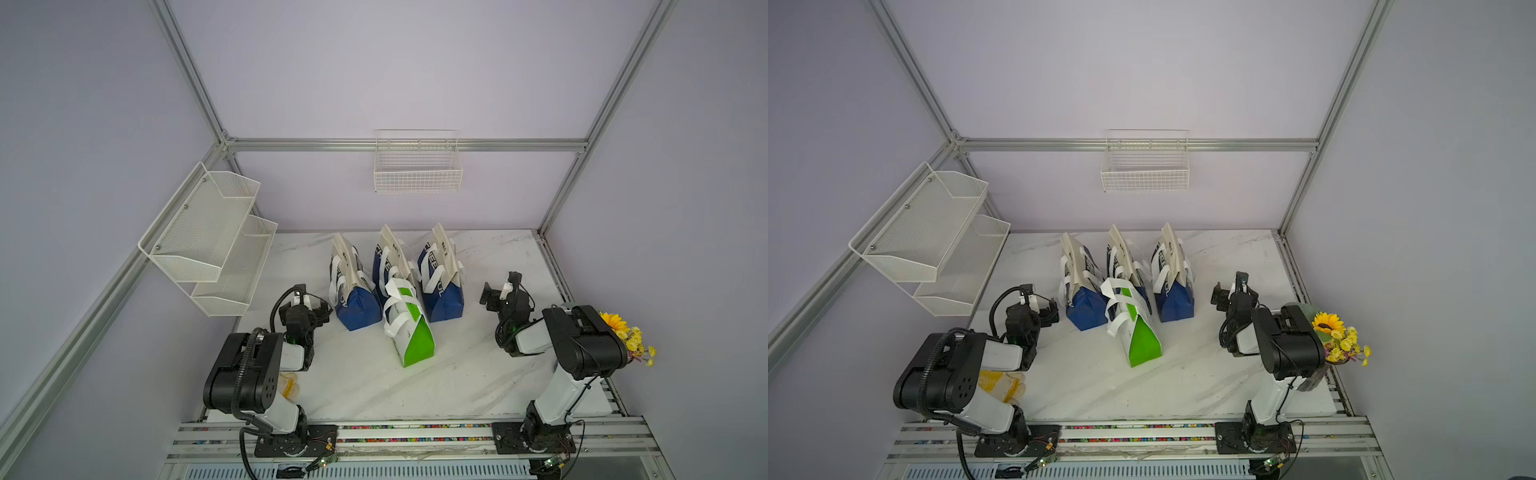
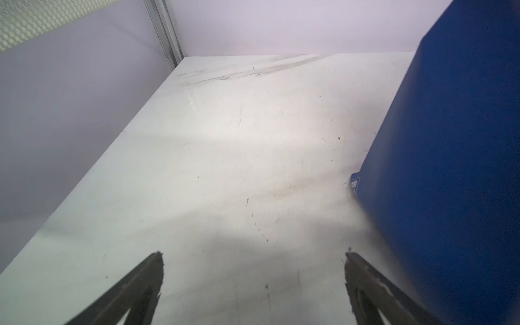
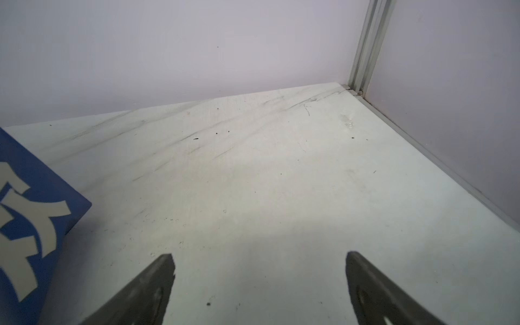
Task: Open the takeout bag
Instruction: Move the takeout bag to the center of the board.
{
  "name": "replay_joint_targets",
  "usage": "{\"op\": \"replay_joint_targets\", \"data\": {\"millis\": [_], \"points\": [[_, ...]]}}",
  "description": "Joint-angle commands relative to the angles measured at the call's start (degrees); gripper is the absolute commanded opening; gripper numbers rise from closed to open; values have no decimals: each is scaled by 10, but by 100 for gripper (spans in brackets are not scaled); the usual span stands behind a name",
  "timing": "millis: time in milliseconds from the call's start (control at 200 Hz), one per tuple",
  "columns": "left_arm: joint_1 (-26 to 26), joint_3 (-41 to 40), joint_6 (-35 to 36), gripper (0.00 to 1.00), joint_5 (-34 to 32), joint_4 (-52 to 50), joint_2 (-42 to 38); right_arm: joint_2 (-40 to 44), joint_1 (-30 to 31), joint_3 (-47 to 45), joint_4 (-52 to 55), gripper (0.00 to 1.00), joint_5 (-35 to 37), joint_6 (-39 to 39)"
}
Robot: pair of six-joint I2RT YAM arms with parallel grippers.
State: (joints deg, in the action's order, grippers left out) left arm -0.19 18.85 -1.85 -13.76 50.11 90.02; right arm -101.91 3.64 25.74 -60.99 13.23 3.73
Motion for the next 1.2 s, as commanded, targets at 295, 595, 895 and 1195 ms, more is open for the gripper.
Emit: {"op": "replay_joint_targets", "data": {"millis": [295, 595, 895, 1195], "points": [[-13, 29, 10, 100, -23, 44, 2, -4, -3, 7, -26, 97, -20, -12], [-13, 29, 10, 100, -23, 44, 2, -2, -3, 7, -26, 97, -19, -13], [-14, 29, 11, 100, -24, 43, 2, -1, -3, 4, -34, 97, -10, -15], [-60, 189, -15, 100, -241, -274, -101, 289, 8, 168, 568, 97, 111, 232]]}}
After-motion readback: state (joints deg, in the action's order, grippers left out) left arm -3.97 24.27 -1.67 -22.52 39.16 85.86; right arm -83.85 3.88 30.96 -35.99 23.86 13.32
